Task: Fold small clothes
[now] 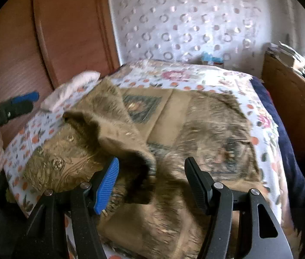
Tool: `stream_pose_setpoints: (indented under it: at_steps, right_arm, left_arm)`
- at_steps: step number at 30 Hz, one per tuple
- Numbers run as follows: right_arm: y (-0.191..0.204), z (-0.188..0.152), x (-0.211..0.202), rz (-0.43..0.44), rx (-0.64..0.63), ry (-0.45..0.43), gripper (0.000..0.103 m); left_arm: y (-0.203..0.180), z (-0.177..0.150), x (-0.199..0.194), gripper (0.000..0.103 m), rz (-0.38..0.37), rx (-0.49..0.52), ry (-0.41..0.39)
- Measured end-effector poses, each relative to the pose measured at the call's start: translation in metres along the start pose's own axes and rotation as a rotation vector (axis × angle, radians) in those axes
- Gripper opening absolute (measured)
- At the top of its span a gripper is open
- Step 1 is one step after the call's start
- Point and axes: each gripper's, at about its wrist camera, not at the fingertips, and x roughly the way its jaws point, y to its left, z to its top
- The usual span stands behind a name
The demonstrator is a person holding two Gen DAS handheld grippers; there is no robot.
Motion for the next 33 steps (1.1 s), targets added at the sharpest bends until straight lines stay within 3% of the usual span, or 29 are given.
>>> stream_pose_setpoints:
  at_steps: [3, 5, 6, 7, 8, 10, 16, 23, 27, 30, 33]
  right_arm:
    - [0.004, 0.004, 0.015, 0.018, -0.026, 0.031, 0.065]
    - [0.007, 0.005, 0.022, 0.029, -0.038, 0.048, 0.057]
    - [0.007, 0.007, 0.026, 0.032, -0.042, 0.057, 0.050]
    - [0.006, 0.010, 0.031, 0.030, -0.051, 0.066, 0.029]
    - [0.008, 0.011, 0.034, 0.028, -0.071, 0.073, 0.016]
    - [0.014, 0.015, 0.031, 0.010, -0.114, 0.057, 0.007]
    - [0.019, 0.031, -0.005, 0.029, -0.110, -0.072, 0.005]
    - [0.002, 0.047, -0.055, -0.032, -0.087, -0.182, 0.005]
    - [-0.030, 0.031, -0.060, -0.129, -0.022, -0.150, 0.005]
    - [-0.057, 0.013, -0.046, -0.202, 0.017, -0.040, 0.006]
    - [-0.073, -0.001, -0.037, -0.248, 0.057, 0.015, 0.020]
  left_arm:
    - [0.002, -0.002, 0.001, 0.070, 0.006, -0.007, 0.005]
    - [0.004, -0.004, 0.002, 0.070, 0.008, -0.011, 0.006]
    - [0.005, -0.004, 0.002, 0.070, 0.010, -0.011, 0.006]
    - [0.005, -0.004, 0.002, 0.070, 0.012, -0.011, 0.007]
    - [0.006, -0.004, 0.002, 0.070, 0.013, -0.011, 0.007]
    - [0.007, -0.004, 0.002, 0.070, 0.013, -0.012, 0.006]
    - [0.009, -0.003, -0.002, 0.070, 0.021, -0.025, -0.008]
    - [0.011, -0.003, -0.004, 0.070, 0.023, -0.029, -0.012]
    - [0.010, -0.001, -0.004, 0.070, 0.016, -0.023, -0.009]
    - [0.008, 0.000, -0.003, 0.070, 0.008, -0.020, -0.007]
    - [0.006, 0.000, -0.001, 0.070, 0.009, -0.019, -0.005]
